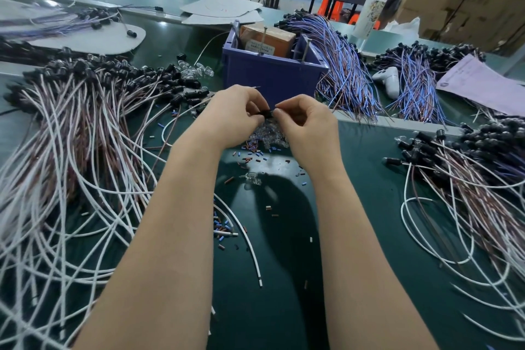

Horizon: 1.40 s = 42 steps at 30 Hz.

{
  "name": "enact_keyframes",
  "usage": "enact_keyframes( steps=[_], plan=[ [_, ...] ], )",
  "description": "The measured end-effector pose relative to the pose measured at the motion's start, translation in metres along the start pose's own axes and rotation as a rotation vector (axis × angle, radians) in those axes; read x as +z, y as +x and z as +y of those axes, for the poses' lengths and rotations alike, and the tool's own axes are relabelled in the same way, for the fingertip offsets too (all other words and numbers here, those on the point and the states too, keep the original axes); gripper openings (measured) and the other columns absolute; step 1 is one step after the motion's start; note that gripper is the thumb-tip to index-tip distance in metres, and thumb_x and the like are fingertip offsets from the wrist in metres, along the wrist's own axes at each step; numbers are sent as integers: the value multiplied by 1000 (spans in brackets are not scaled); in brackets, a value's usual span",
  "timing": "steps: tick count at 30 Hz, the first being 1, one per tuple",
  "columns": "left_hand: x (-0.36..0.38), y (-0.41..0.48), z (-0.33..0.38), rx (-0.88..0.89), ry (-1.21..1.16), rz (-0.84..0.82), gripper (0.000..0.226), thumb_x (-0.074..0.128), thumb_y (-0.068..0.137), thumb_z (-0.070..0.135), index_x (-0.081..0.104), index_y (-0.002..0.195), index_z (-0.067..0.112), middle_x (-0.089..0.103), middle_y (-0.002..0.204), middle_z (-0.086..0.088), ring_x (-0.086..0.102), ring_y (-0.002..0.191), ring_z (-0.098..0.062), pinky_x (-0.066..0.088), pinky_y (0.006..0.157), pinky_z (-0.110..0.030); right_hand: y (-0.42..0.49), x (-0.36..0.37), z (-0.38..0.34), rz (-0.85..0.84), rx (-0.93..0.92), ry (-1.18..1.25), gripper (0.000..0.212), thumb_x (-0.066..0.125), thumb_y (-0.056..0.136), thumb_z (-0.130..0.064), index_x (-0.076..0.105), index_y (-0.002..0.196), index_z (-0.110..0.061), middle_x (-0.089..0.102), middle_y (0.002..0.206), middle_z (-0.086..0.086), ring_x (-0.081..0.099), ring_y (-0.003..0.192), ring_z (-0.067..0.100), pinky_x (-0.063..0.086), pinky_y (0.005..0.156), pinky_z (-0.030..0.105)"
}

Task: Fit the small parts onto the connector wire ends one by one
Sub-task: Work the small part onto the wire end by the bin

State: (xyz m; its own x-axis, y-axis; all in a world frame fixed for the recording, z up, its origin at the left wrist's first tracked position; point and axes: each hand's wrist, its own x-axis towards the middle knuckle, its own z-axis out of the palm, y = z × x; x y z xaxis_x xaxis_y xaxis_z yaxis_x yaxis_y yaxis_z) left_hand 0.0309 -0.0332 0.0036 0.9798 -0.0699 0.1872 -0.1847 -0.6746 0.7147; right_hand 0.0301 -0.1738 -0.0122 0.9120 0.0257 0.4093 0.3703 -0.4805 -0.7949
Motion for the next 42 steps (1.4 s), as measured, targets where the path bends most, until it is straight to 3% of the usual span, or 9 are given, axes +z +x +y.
enact_keyframes(
  steps=[8, 12, 18, 23, 31, 35, 37, 39, 42],
  plan=[
    [4, -1, -2, 31, -34, -32, 7, 59, 93, 22, 61, 97, 26, 65, 84, 11, 60, 85, -15, 48, 86, -32, 3, 1, 11, 14, 260, 559, 12, 61, 90, -6, 68, 83, -13, 67, 74, -2, 62, 68, 4, 50, 65, 17],
    [8, -2, 0, 63, -80, -14, 14, 56, 95, 18, 64, 107, 16, 66, 90, 3, 61, 86, -12, 46, 80, -23, 2, 10, 14, 66, 336, 733, 12, 61, 90, -5, 67, 81, -11, 67, 72, -1, 60, 67, 8, 50, 65, 18],
    [12, 2, 1, 60, -40, 21, 14, 55, 94, 16, 65, 104, 14, 61, 76, 13, 58, 73, -1, 42, 71, -18, 1, 14, 13, 99, 312, 697, 11, 62, 90, -6, 66, 81, -11, 66, 73, 0, 60, 68, 9, 50, 67, 19],
    [13, 1, -1, 19, -5, 11, 16, 55, 94, 15, 65, 107, 13, 67, 89, 1, 62, 83, -13, 43, 74, -21, -2, 20, 11, 80, 356, 708, 11, 61, 90, -5, 65, 81, -10, 64, 72, 3, 57, 70, 15, 50, 71, 25],
    [16, 3, 11, -73, 79, 102, 20, 61, 91, 25, 63, 110, 19, 66, 102, 4, 60, 104, -20, 44, 98, -40, 1, 14, 10, 25, 352, 691, 12, 56, 94, -7, 63, 85, -12, 65, 81, 5, 63, 75, 16, 56, 71, 22],
    [9, 2, 30, 29, 50, 157, 21, 63, 88, 38, 62, 82, 18, 64, 77, 7, 59, 75, -12, 45, 69, -26, 5, 3, 12, 153, 365, 625, 12, 56, 94, -3, 56, 82, -9, 61, 75, 7, 57, 65, 15, 52, 65, 22],
    [7, -2, 39, -20, -83, -131, 43, 53, 90, 52, 65, 71, 15, 63, 54, 7, 54, 49, -4, 42, 51, -19, 7, -3, 14, 245, 419, 722, 14, 53, 96, -5, 53, 81, -7, 59, 73, 6, 57, 63, 13, 52, 61, 21],
    [13, -6, 41, -183, -195, -432, 65, 36, 93, 61, 68, 82, 6, 63, 49, 2, 47, 37, -6, 37, 39, -14, 9, -8, 18, 318, 469, 816, 19, 50, 98, -8, 51, 79, -8, 56, 68, 4, 55, 59, 10, 51, 58, 20],
    [26, -7, 32, -432, -518, -427, 62, 29, 96, 59, 54, 105, 3, 59, 46, -1, 39, 33, -7, 30, 35, -12, 11, -12, 24, 341, 512, 774, 17, 46, 100, -12, 54, 86, -7, 54, 68, 4, 50, 55, 8, 44, 50, 16]
  ],
)
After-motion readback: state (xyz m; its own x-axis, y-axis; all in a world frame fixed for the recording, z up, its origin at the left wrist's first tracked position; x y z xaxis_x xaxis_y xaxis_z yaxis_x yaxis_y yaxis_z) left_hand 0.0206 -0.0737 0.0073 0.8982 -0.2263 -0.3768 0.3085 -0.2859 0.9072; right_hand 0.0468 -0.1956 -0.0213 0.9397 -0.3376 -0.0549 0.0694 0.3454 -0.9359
